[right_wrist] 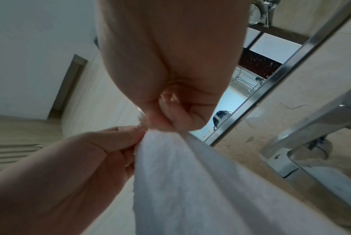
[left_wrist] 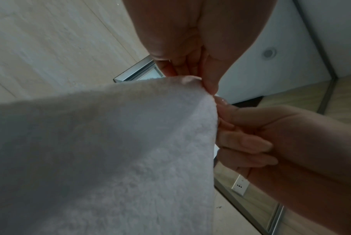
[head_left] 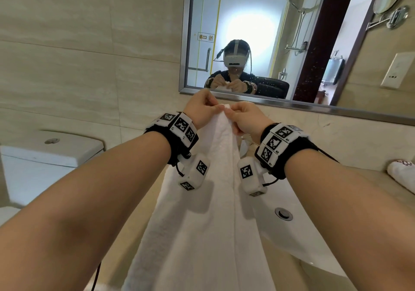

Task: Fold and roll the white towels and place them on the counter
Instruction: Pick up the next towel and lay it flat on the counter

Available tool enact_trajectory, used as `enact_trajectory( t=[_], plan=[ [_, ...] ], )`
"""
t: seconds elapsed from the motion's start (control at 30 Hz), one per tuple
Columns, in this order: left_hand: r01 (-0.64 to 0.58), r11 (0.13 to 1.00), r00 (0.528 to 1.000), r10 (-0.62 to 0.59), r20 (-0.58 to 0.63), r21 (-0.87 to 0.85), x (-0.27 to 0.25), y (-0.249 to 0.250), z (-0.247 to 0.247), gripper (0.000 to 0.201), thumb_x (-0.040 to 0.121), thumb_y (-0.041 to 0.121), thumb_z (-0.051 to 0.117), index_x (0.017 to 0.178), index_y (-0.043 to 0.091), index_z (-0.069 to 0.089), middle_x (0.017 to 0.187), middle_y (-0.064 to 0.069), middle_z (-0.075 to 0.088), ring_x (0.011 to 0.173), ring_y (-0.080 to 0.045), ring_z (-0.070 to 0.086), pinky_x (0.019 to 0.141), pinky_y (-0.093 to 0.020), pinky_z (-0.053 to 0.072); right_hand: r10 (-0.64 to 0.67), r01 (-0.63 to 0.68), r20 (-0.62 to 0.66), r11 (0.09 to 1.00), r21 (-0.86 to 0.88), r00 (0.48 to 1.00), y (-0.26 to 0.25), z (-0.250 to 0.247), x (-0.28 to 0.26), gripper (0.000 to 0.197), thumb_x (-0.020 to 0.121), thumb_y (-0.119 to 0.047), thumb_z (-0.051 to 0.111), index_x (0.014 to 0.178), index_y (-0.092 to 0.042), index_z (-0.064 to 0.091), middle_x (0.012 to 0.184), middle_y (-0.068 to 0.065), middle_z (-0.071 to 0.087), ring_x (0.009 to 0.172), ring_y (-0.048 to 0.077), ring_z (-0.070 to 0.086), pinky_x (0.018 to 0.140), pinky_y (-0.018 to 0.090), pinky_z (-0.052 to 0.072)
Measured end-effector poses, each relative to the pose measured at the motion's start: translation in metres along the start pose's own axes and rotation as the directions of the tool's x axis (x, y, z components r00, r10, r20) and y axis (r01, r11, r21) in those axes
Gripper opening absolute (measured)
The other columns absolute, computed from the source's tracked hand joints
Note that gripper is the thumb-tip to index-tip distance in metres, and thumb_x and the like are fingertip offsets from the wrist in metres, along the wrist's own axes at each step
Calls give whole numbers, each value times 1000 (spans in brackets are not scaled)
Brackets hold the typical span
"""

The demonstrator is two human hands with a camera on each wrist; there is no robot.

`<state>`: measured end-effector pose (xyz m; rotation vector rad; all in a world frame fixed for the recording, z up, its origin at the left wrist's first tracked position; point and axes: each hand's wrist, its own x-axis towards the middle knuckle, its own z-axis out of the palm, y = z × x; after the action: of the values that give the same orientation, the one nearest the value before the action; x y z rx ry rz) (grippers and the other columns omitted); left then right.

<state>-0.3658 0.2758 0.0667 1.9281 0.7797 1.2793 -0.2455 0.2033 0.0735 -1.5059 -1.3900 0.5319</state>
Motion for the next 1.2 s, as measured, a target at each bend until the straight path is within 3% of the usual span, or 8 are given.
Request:
enact_trajectory(
  t=[0.13, 0.27, 0.37, 0.5, 0.77, 0.9, 1.1, 1.2],
  plan=[
    [-40, 997, 995, 33, 99, 73, -11, 23, -17, 23, 83, 29, 69, 75, 25, 48, 73, 4, 54, 66, -11, 49, 65, -26, 43, -35, 32, -37, 997, -77, 999, -22, -5, -6, 20, 99, -20, 45, 110, -4, 51, 49, 4, 55, 36, 10, 43, 39, 21, 35],
    [37, 888, 994, -80, 76, 458, -28, 49, -54, 42, 68, 66, 67, 82, 30, 52, 91, 6, 60, 88, -17, 56, 86, -33, 43, -100, 94, -83, 992, -79, 991, -52, -16, -27, 11, 101, -19, 41, 103, -9, 46, 44, 1, 50, 26, 3, 39, 35, 19, 33],
    [63, 816, 990, -125, 68, 574, -52, 69, -88, 53, 66, 73, 64, 78, 21, 60, 78, 7, 61, 85, -19, 59, 76, -29, 39, -143, 134, -131, 988, -74, 981, -76, -28, -50, 13, 101, -20, 38, 102, -9, 44, 55, 7, 48, 28, 4, 40, 38, 19, 35],
    [59, 772, 991, -121, 54, 633, -91, 101, -121, 53, 68, 68, 67, 81, 17, 66, 85, 0, 66, 87, -22, 61, 81, -30, 41, -156, 139, -211, 986, -95, 965, -104, -41, -85, 15, 101, -26, 37, 105, -15, 45, 56, 6, 51, 48, 15, 47, 58, 29, 45],
    [105, 974, 989, -124, 85, 201, -163, 189, -148, 56, 65, 54, 74, 96, 8, 64, 93, -9, 67, 86, -24, 64, 81, -35, 51, -194, 191, -292, 981, -38, 937, -158, -57, -166, 20, 91, -6, 37, 73, -13, 43, 55, 10, 54, 48, 18, 50, 48, 24, 44],
    [85, 996, 994, -86, 63, 21, -193, 245, -163, 10, 85, 19, 58, 81, 10, 61, 79, -7, 59, 68, -19, 57, 59, -24, 49, -280, 284, -299, 958, -31, 912, -182, -69, -197, 38, 100, -17, 39, 65, -9, 51, 53, 9, 57, 53, 19, 51, 63, 27, 49],
    [-136, 964, 986, 154, -62, 228, -211, 291, -202, 28, 68, 33, 80, 71, 19, 55, 79, -5, 58, 78, -21, 56, 73, -34, 45, -363, 374, -312, 927, -23, 878, -220, -93, -227, 44, 97, -22, 48, 56, -9, 48, 48, 12, 51, 42, 20, 43, 48, 24, 41],
    [-199, 932, 936, 273, -221, 304, -217, 306, -209, 33, 72, 35, 79, 63, 21, 50, 65, 4, 48, 60, -11, 46, 59, -21, 37, -387, 402, -303, 915, -12, 871, -232, -100, -237, 44, 96, -23, 52, 55, -7, 50, 50, 12, 52, 42, 19, 40, 46, 22, 41]
  ],
)
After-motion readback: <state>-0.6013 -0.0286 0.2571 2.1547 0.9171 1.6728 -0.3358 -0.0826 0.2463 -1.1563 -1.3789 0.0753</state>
